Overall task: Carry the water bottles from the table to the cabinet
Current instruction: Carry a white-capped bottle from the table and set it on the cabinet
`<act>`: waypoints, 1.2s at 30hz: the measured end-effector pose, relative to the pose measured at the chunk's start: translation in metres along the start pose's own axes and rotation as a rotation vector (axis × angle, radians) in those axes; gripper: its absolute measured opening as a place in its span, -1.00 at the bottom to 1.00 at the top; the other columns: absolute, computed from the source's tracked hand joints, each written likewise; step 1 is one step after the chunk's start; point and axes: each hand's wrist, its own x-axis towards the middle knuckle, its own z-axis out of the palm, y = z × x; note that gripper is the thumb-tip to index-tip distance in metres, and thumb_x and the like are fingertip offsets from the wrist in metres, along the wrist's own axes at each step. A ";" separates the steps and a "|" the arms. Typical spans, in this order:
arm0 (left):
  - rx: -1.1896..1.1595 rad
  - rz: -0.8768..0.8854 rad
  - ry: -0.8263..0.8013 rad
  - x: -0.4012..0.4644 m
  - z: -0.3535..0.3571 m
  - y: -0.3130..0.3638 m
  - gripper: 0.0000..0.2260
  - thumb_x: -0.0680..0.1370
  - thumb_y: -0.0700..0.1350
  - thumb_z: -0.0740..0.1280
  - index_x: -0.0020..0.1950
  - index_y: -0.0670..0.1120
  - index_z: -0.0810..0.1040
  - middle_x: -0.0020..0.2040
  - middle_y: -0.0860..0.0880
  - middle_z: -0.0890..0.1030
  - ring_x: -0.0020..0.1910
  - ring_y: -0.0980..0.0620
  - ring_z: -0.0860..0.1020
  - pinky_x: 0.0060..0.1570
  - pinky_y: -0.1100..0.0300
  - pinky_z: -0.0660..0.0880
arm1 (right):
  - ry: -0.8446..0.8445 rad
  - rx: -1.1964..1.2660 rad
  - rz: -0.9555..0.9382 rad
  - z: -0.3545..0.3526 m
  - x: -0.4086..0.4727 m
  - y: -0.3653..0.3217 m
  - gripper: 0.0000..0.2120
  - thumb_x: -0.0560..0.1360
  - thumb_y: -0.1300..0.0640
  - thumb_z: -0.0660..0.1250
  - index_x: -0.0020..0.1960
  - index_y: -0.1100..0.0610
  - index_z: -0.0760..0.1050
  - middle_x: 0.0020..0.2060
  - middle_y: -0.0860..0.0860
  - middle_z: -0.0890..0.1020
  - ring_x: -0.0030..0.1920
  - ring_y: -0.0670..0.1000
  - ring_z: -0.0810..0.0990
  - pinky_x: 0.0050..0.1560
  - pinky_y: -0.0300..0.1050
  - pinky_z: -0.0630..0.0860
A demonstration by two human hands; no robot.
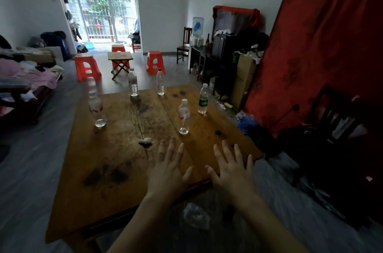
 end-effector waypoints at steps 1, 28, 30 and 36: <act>0.018 0.002 -0.008 0.009 0.002 -0.002 -0.32 0.64 0.33 -0.04 0.66 0.10 -0.22 0.66 -0.01 -0.30 0.64 -0.10 -0.30 0.58 -0.24 -0.19 | -0.009 -0.004 0.002 0.001 0.010 0.000 -0.31 0.58 -0.37 -0.14 0.61 -0.13 -0.19 0.61 -0.07 -0.20 0.59 0.10 -0.28 0.51 0.32 -0.26; 0.068 -0.350 -0.150 0.292 0.067 0.029 -0.31 0.63 0.36 -0.03 0.65 0.14 -0.22 0.66 -0.02 -0.29 0.64 -0.12 -0.30 0.57 -0.20 -0.22 | -0.224 -0.040 -0.246 0.051 0.344 0.111 -0.24 0.53 -0.44 -0.08 0.60 -0.17 -0.22 0.60 -0.04 -0.24 0.59 0.13 -0.25 0.52 0.33 -0.16; 0.080 -0.376 -0.153 0.299 0.068 0.029 -0.31 0.63 0.36 -0.03 0.66 0.13 -0.20 0.67 -0.02 -0.27 0.64 -0.13 -0.27 0.58 -0.20 -0.19 | -0.223 -0.026 -0.273 0.057 0.360 0.109 -0.24 0.53 -0.43 -0.06 0.60 -0.17 -0.21 0.61 -0.03 -0.23 0.59 0.13 -0.24 0.52 0.33 -0.14; 0.084 -0.458 -0.180 0.321 0.071 0.022 -0.31 0.63 0.36 -0.03 0.66 0.11 -0.19 0.67 -0.03 -0.28 0.65 -0.12 -0.26 0.58 -0.20 -0.20 | -0.250 0.027 -0.319 0.064 0.397 0.095 -0.25 0.54 -0.41 -0.02 0.61 -0.16 -0.18 0.61 -0.03 -0.21 0.59 0.13 -0.24 0.53 0.33 -0.14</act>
